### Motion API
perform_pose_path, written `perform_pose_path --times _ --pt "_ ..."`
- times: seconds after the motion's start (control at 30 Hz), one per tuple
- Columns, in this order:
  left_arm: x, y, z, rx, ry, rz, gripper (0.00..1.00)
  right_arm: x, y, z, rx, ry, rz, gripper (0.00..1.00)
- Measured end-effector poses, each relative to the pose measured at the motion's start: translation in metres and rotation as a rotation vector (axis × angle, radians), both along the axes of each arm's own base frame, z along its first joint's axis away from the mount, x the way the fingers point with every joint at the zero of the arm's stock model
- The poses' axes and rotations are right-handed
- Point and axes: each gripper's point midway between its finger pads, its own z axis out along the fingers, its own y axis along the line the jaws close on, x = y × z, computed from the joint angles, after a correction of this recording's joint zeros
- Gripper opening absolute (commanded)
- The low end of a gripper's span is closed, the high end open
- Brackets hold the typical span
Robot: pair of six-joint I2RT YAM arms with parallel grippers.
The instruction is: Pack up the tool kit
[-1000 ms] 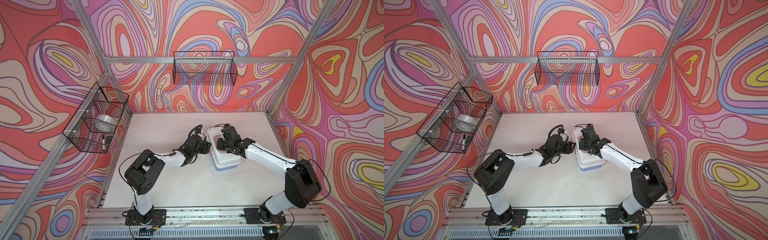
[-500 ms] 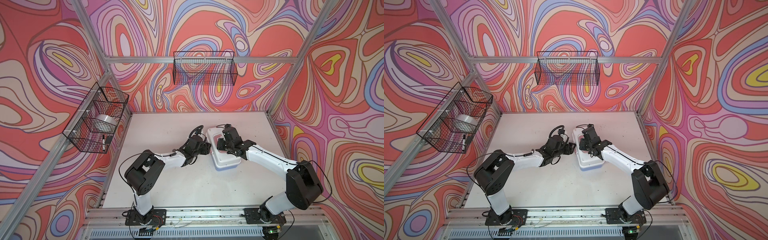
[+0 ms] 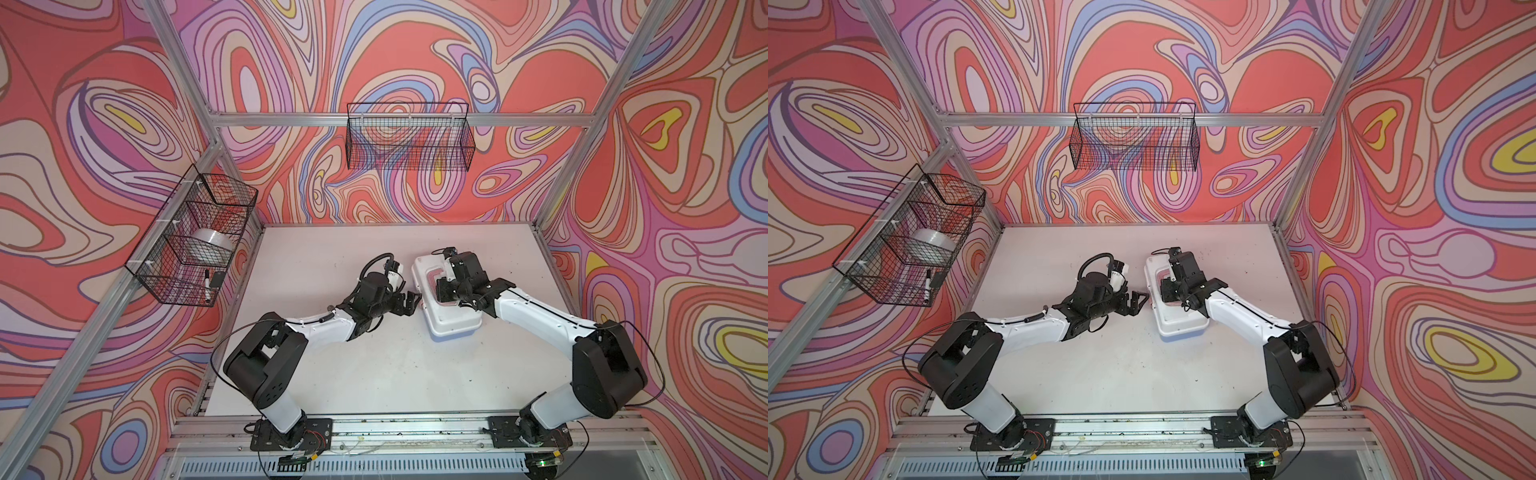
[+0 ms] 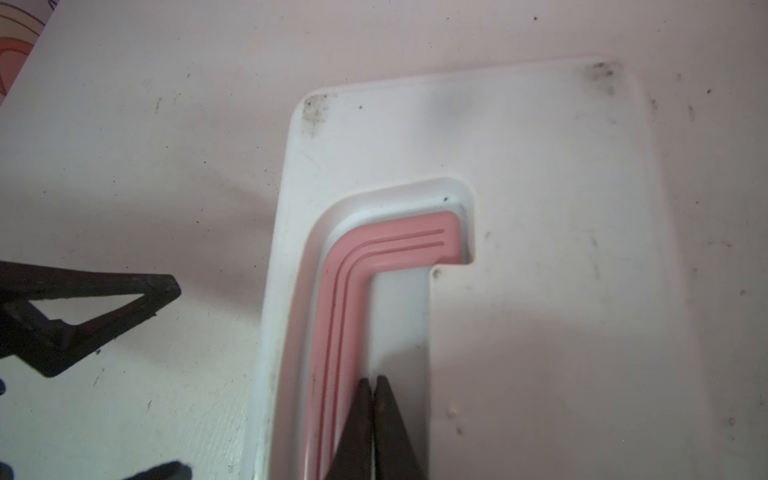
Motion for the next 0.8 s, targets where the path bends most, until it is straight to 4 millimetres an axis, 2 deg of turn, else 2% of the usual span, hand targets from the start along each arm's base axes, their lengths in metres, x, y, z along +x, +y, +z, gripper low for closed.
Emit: perform_pose_path --times 0.13,0.27,0.47,0.57,0.7,0.8 --pt "-0.015 0.012 -0.024 0.057 0.015 -0.019 0.94 0.003 0.013 0.0 0.009 0.005 0.075 0.0" --pt "-0.024 0.019 -0.036 0.104 -0.005 -0.045 0.91 0.002 0.027 0.0 0.035 0.007 0.154 0.0" --pt "-0.036 0.028 -0.051 0.137 -0.056 -0.084 0.88 -0.003 0.036 0.0 0.036 0.0 0.247 0.0" --pt "-0.04 0.029 -0.054 0.146 -0.087 -0.106 0.86 -0.005 0.04 0.0 0.031 -0.007 0.3 0.0" --pt "-0.04 0.028 -0.052 0.16 -0.141 -0.136 0.73 -0.01 0.046 0.0 0.02 -0.014 0.38 0.0" --pt "-0.038 0.027 -0.049 0.158 -0.197 -0.147 0.69 -0.015 0.051 0.0 0.016 -0.014 0.451 0.0"
